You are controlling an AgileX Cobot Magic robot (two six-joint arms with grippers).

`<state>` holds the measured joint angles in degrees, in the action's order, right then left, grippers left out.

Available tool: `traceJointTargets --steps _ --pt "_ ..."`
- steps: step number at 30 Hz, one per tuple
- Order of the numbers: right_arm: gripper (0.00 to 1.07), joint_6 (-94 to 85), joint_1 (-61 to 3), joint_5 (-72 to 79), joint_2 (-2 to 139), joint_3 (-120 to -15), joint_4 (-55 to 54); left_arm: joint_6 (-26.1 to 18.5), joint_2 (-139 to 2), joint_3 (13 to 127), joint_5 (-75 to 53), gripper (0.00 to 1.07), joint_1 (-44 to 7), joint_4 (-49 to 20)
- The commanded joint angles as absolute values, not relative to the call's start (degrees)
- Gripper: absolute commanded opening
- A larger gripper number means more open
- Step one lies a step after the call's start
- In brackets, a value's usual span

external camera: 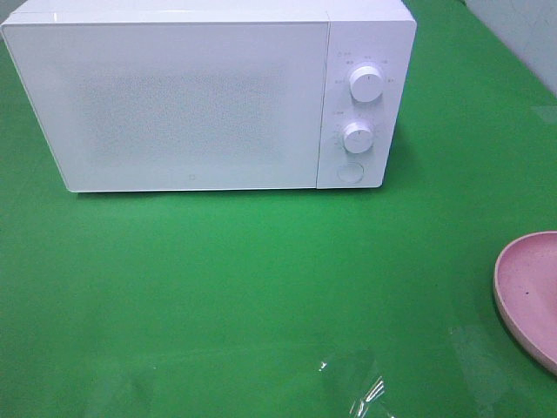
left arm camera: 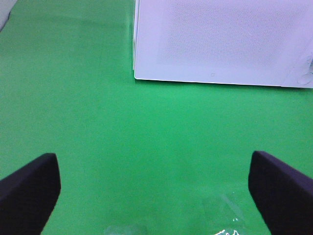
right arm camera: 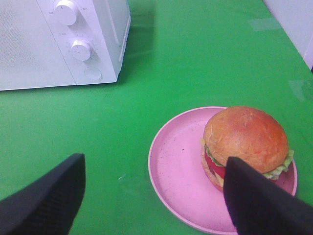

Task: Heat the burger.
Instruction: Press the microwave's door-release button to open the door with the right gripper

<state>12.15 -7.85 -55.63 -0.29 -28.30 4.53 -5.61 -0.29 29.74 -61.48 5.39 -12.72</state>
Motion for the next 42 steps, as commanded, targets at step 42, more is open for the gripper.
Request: traceJointTargets --steps 42 --pt "0.75 11.75 -7.62 -35.24 16.96 -28.07 4.35 -5.61 -0.23 29.56 -60.96 0.97 5.56 -13.12"
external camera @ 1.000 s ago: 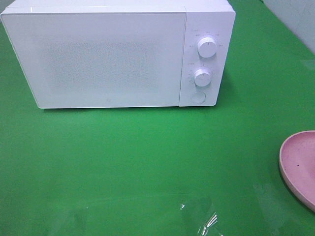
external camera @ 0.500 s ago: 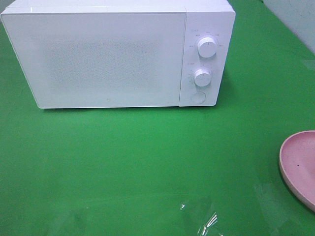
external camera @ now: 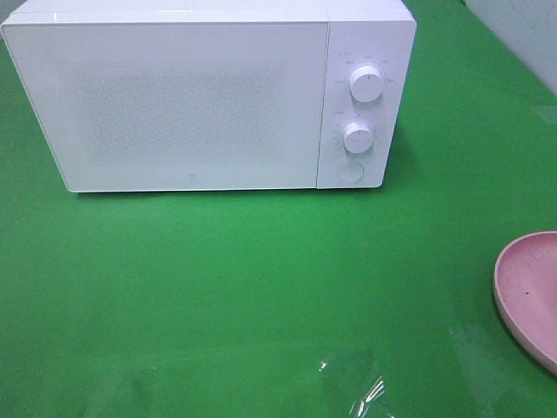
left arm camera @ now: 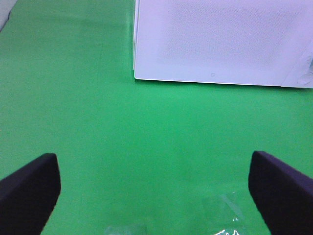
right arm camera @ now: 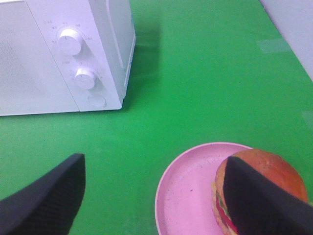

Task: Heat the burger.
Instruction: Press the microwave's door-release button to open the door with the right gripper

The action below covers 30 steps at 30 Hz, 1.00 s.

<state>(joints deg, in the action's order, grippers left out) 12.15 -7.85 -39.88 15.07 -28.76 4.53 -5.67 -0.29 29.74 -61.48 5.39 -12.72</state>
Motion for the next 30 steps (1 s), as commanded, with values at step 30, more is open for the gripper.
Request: traceJointTargets --steps 30 --pt "0.72 12.38 -7.62 24.47 56.61 -22.23 5.21 -5.61 -0.23 29.56 -60.96 0.97 5.56 -13.12"
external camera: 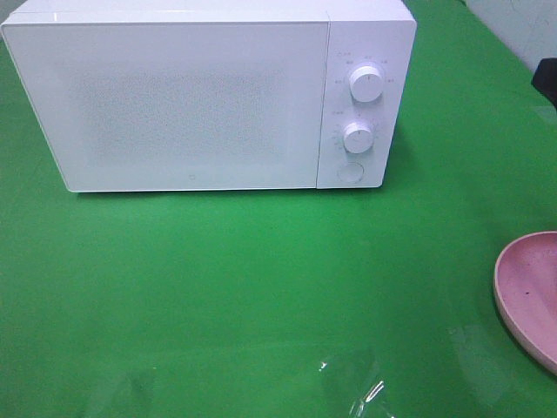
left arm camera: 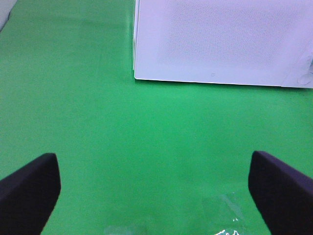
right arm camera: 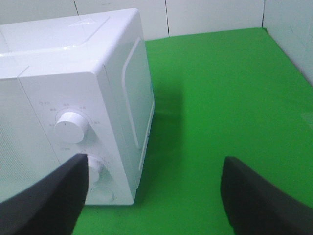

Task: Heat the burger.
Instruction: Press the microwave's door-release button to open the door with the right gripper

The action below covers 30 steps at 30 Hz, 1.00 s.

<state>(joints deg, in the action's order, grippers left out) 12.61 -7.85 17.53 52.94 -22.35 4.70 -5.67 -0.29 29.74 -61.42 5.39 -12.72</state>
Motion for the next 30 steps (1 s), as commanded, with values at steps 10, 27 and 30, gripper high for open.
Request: traceJointTargets --steps 10,27,30 --pt "0.72 0.00 -7.73 39.08 70.59 -22.23 -0.52 -5.61 -0.23 29.56 -60.96 0.97 5.56 -13.12" --pt "0.72 -20.86 -32.14 63.25 81.76 -19.71 -34.43 -5.61 -0.23 29.56 -60.96 0.97 5.56 -13.12" --pt "0.72 -20.86 -34.89 64.69 82.62 -19.71 -36.90 -5.61 -0.23 29.56 -60.96 0.97 5.56 -13.12"
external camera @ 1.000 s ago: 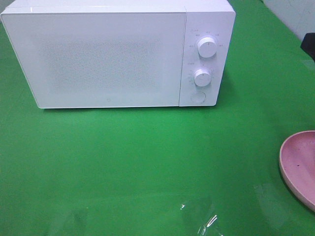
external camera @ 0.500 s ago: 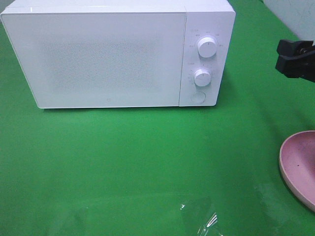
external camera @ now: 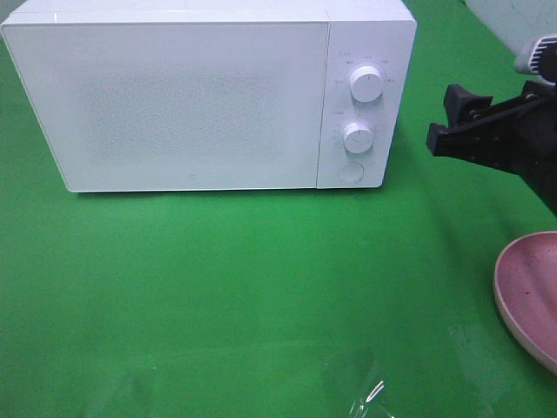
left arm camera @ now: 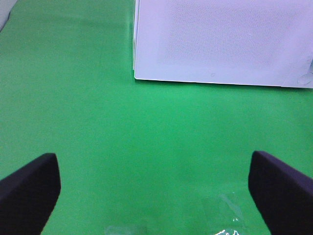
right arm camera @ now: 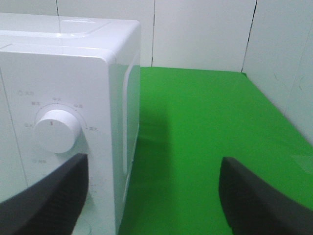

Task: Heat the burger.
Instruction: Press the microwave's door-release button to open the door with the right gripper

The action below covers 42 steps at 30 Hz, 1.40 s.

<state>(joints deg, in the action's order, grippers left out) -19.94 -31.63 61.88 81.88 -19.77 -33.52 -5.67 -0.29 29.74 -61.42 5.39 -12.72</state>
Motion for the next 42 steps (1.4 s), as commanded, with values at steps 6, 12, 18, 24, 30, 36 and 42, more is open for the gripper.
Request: traceJointTargets --steps 6,12,18,24,30,36,42 --pt "0.72 -21.03 -42.00 66.75 85.03 -19.77 -42.80 -5.61 -0.23 29.56 -60.96 0.97 5.56 -13.12" --pt "0.72 -20.97 -46.41 67.04 87.72 -19.77 -45.26 -5.61 -0.23 29.56 -60.96 0.97 5.56 -13.12" --pt "0.72 -18.22 -48.87 67.04 90.70 -19.77 -45.32 -5.61 -0.23 29.56 -60.96 0.97 5.56 -13.12" --pt "0.71 -8.19 -48.87 66.92 91.44 -19.77 -45.26 -5.61 -0.23 29.56 -60.96 0.97 5.56 -13.12" --pt "0.62 9.17 -48.87 66.69 91.44 -19.77 -45.21 -5.61 -0.23 29.56 -60.96 0.97 5.56 -13.12" --pt "0.43 34.49 -48.87 65.15 91.44 -19.77 -45.21 -5.61 -0.23 29.56 -60.96 0.97 5.56 -13.12" --pt "0.23 50.19 -48.87 64.17 91.44 -19.77 -44.98 -5.61 -0.23 29.56 -60.96 0.97 5.56 -13.12"
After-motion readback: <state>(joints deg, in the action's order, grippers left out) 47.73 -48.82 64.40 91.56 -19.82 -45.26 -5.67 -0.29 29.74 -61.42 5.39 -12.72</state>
